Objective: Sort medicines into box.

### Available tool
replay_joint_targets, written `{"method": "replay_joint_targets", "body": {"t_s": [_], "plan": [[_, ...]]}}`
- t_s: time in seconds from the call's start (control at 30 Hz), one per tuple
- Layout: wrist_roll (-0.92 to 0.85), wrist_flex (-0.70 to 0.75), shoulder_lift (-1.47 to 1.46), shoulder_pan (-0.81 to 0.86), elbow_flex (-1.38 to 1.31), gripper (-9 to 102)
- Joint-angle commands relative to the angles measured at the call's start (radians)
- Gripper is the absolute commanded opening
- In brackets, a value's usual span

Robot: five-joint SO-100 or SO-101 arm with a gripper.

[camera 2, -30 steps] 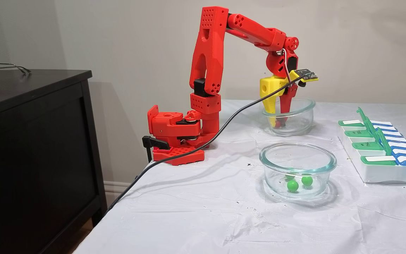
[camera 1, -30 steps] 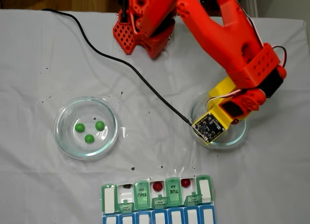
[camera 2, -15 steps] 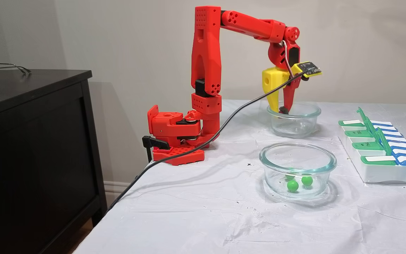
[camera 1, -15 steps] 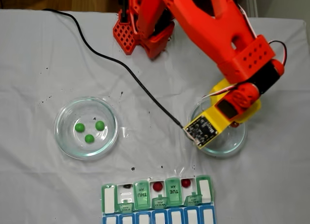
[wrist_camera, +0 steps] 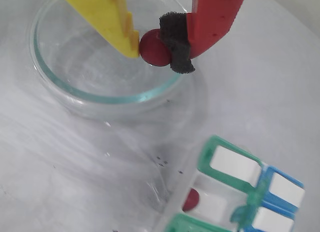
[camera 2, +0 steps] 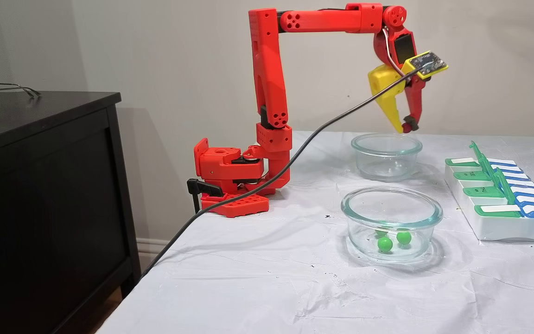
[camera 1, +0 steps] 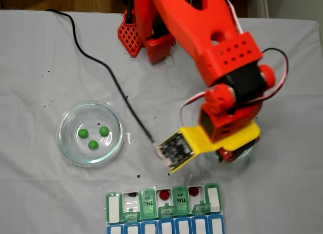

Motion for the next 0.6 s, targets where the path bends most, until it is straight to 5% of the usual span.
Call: {"method": "replay_joint_targets", "body": {"t_s": [0.0, 0.3, 0.57], "plan": [[-0.114, -0.058, 0.158, 0.129, 0.009, 0], [-0.362, -0.337, 0.334, 0.413, 0.353, 0], [-0.354, -0.471, 0.414, 0.472, 0.499, 0]]}}
